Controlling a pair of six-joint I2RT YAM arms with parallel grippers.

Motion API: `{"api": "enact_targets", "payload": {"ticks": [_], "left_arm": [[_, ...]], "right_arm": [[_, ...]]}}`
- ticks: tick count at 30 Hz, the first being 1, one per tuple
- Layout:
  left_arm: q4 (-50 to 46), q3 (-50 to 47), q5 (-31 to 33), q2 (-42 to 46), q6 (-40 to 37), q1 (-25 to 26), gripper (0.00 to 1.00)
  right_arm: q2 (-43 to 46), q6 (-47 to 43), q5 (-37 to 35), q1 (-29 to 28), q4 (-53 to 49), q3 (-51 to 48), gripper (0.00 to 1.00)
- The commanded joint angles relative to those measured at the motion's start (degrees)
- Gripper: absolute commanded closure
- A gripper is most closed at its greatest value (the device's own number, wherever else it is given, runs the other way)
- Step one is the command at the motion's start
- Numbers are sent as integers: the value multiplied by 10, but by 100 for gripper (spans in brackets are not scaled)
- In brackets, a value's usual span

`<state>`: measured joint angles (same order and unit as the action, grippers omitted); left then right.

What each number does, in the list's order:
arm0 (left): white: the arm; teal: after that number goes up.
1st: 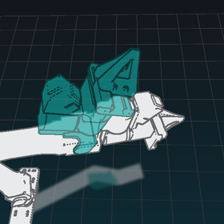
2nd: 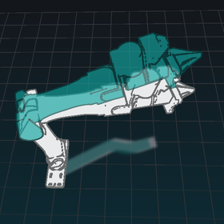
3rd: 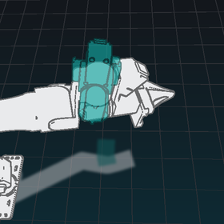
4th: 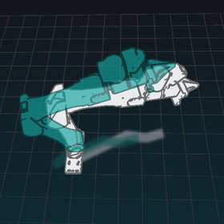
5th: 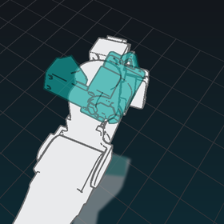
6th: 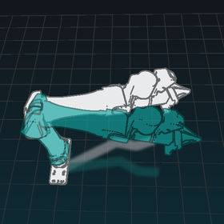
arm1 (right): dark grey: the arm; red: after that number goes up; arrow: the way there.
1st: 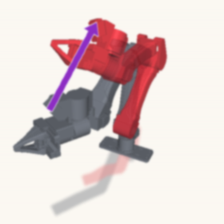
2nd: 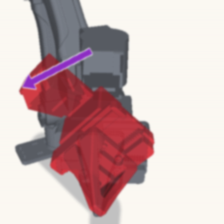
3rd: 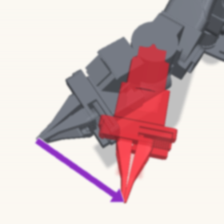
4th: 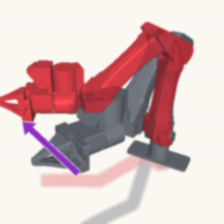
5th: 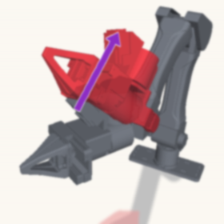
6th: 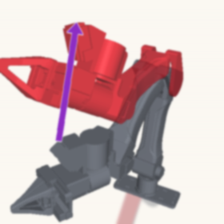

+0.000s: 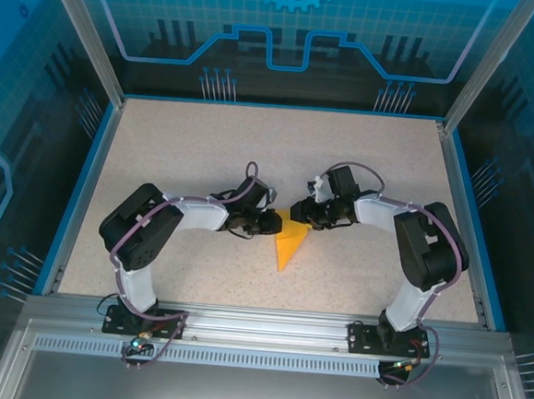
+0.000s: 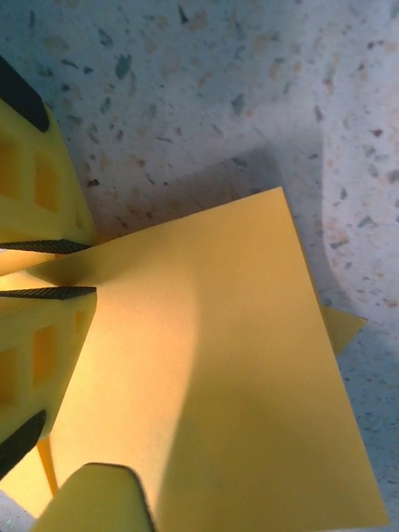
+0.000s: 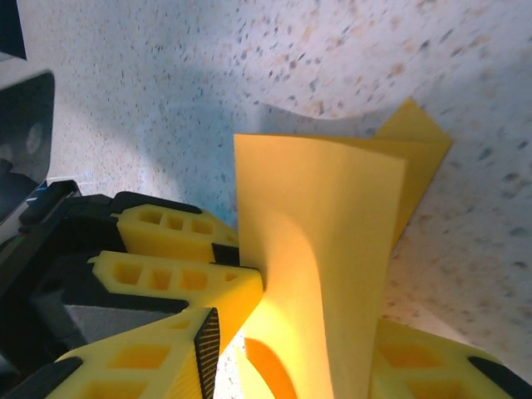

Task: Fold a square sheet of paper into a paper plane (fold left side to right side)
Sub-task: Fold the wing for the fifth time at the center of the table.

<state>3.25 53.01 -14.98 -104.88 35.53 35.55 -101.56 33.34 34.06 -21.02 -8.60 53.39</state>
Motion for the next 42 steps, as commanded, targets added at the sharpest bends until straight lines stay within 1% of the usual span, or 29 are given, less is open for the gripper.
{"api": "enact_targets", "payload": {"ticks": [1, 3, 6, 10, 11, 13, 15, 17, 19, 21, 25, 28, 32, 37, 39, 42], "left_arm": [[-4, 15, -18, -10, -24, -7, 79], [1, 13, -19, -5, -31, -7, 78], [11, -1, -17, 17, -46, -8, 75], [18, -30, -15, 68, -71, -8, 64], [18, -41, -13, 87, -78, -7, 60], [13, -64, -10, 126, -92, -5, 55], [-15, -79, 8, 172, -113, 9, 51], [-67, -77, 41, 210, -143, 46, 47], [-109, -64, 74, 225, -163, 90, 45], [-137, -42, 96, 217, -164, 128, 44], [-187, 17, 161, 161, -152, 196, 43], [-213, 63, 204, 111, -140, 227, 41], [-261, 123, 258, 49, -129, 248, 38], [-318, 183, 312, -11, -115, 259, 37], [-336, 202, 329, -30, -109, 262, 38], [-356, 222, 352, -51, -102, 266, 42]], "right_arm": [[-20, -27, 22, 15, -28, 22, 61], [-26, -32, 19, 21, -38, 30, 62], [-26, -34, 16, 28, -47, 36, 70], [-23, -36, 9, 30, -66, 45, 91], [-22, -33, 7, 30, -72, 46, 95], [-16, -28, 2, 29, -86, 48, 96], [-7, -21, -5, 27, -104, 50, 96], [-1, -14, -8, 26, -124, 54, 96], [1, -7, -11, 24, -141, 59, 96], [2, 2, -17, 21, -152, 63, 96], [1, 15, -19, 15, -163, 70, 96], [-1, 22, -23, 12, -164, 73, 96], [-3, 29, -24, 7, -164, 76, 96], [-3, 36, -26, 5, -159, 74, 96], [-5, 39, -27, 4, -155, 73, 96], [-9, 40, -26, 2, -154, 73, 96]]}}
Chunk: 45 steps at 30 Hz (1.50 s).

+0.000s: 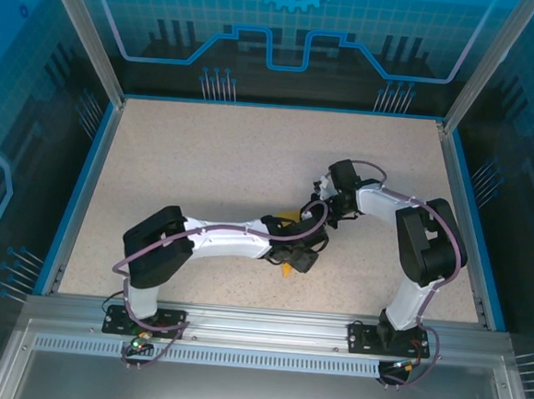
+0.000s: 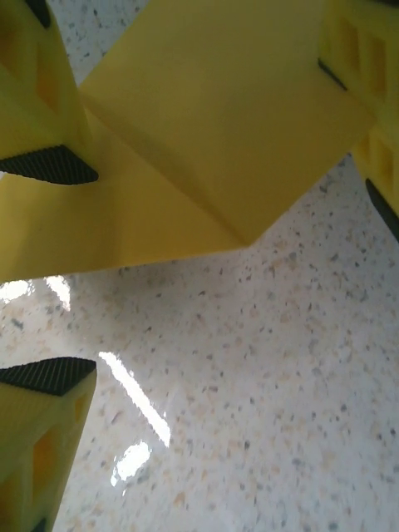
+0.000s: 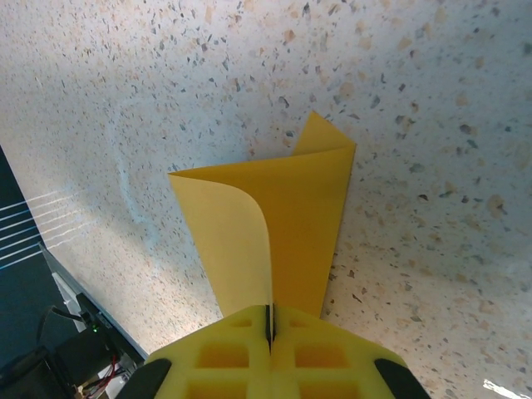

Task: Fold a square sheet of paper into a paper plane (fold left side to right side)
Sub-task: Fold the wing for the fifth time at the center of the table.

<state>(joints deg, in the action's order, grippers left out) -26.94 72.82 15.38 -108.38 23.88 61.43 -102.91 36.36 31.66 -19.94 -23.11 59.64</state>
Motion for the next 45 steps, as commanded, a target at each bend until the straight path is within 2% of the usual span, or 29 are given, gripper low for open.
{"api": "enact_targets", "payload": {"ticks": [1, 10, 21, 26, 33, 35, 38, 45], "left_arm": [[-58, 28, 52, -22, 16, 8, 44], [-56, 28, 54, -27, 16, 10, 69], [-47, 17, 40, -24, 22, 9, 81], [-19, -4, 15, -2, 30, 2, 87], [56, -59, -64, 37, 50, -27, 90], [85, -78, -91, 48, 60, -38, 90], [145, -114, -142, 65, 81, -58, 91], [284, -195, -246, 93, 133, -104, 90]], "right_arm": [[3, 10, -3, -9, -10, 12, 96], [-4, 1, -19, -13, -22, 19, 96], [3, -15, -30, -13, -26, 26, 91], [41, -30, -46, -4, -14, 22, 75], [170, -37, -81, 35, 22, -24, 39], [201, -45, -86, 49, 25, -45, 31], [233, -68, -82, 66, 24, -76, 28], [245, -91, -30, 70, 67, -158, 30]]}}
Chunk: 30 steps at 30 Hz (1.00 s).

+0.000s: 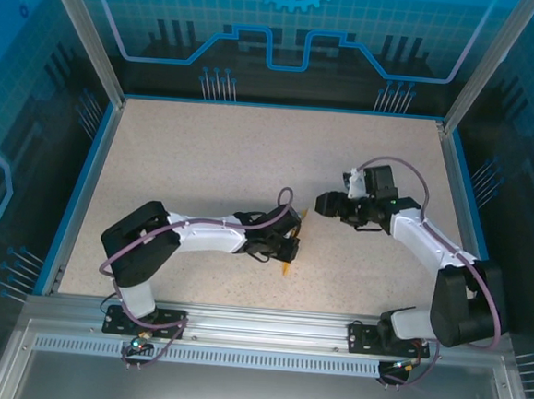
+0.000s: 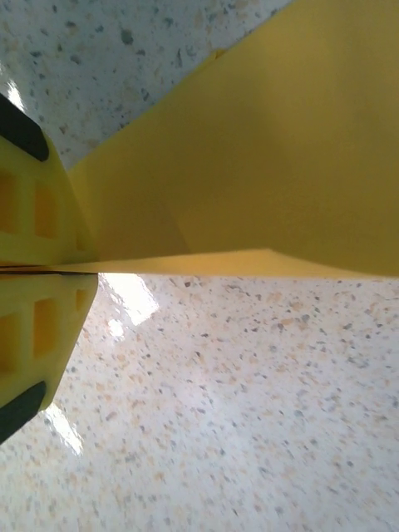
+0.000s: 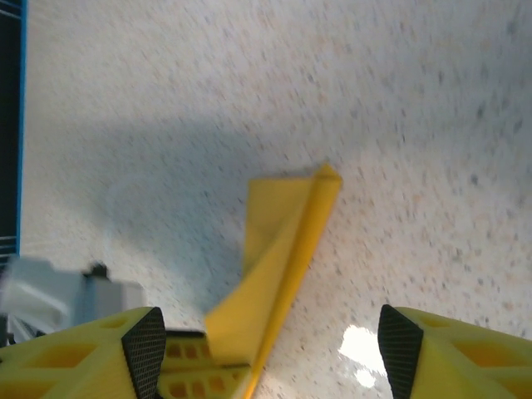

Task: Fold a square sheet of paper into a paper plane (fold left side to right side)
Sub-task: Fold the wing for the fifth time at the center of the table.

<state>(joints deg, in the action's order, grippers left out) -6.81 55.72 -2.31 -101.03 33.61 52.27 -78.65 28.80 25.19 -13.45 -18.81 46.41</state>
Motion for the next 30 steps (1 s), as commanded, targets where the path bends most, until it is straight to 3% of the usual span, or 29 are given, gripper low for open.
{"api": "enact_targets", "payload": {"ticks": [1, 5, 15, 30], "left_arm": [[105, -36, -83, 20, 44, -17, 90], [158, -63, -113, 15, 71, -31, 90], [257, -118, -143, 9, 127, -53, 94], [296, -146, -142, -2, 157, -61, 97]], "right_arm": [[0, -11, 51, 5, 47, -38, 32], [-10, 4, 82, -1, 102, -75, 36], [-57, 46, 79, -42, 185, -101, 42], [-131, 55, 22, -87, 141, -46, 45]]}}
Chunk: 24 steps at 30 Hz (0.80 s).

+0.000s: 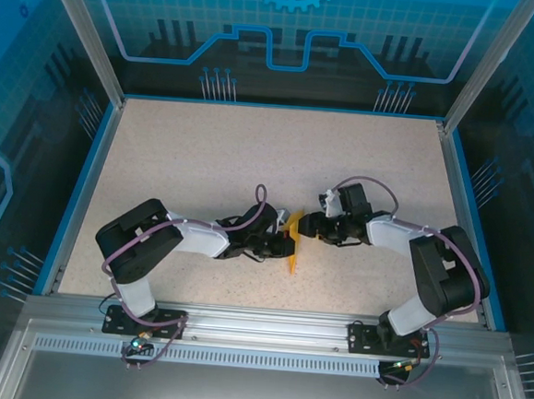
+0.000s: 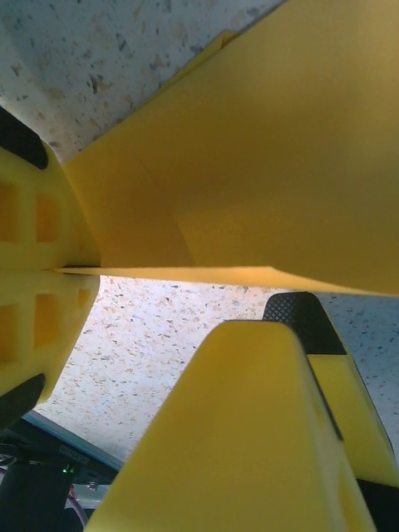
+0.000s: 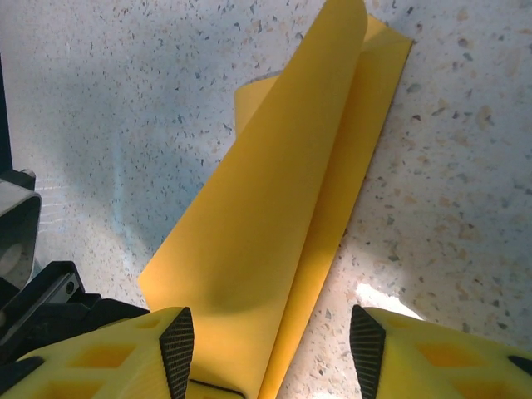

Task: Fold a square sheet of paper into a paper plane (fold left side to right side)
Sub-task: Fold the wing for the fifth time at the center of the table.

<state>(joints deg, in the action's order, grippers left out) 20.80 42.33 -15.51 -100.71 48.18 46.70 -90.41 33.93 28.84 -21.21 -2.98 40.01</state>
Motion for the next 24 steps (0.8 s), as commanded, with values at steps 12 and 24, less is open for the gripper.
{"api": "enact_targets", "payload": {"ticks": [12, 24], "left_arm": [[30, -16, -12, -16, 17, -8, 97], [55, -20, -28, -35, 31, -13, 91]], "right_arm": [[-59, 10, -54, -29, -74, 57, 47], [-103, 11, -97, -46, -146, 96, 47]]}}
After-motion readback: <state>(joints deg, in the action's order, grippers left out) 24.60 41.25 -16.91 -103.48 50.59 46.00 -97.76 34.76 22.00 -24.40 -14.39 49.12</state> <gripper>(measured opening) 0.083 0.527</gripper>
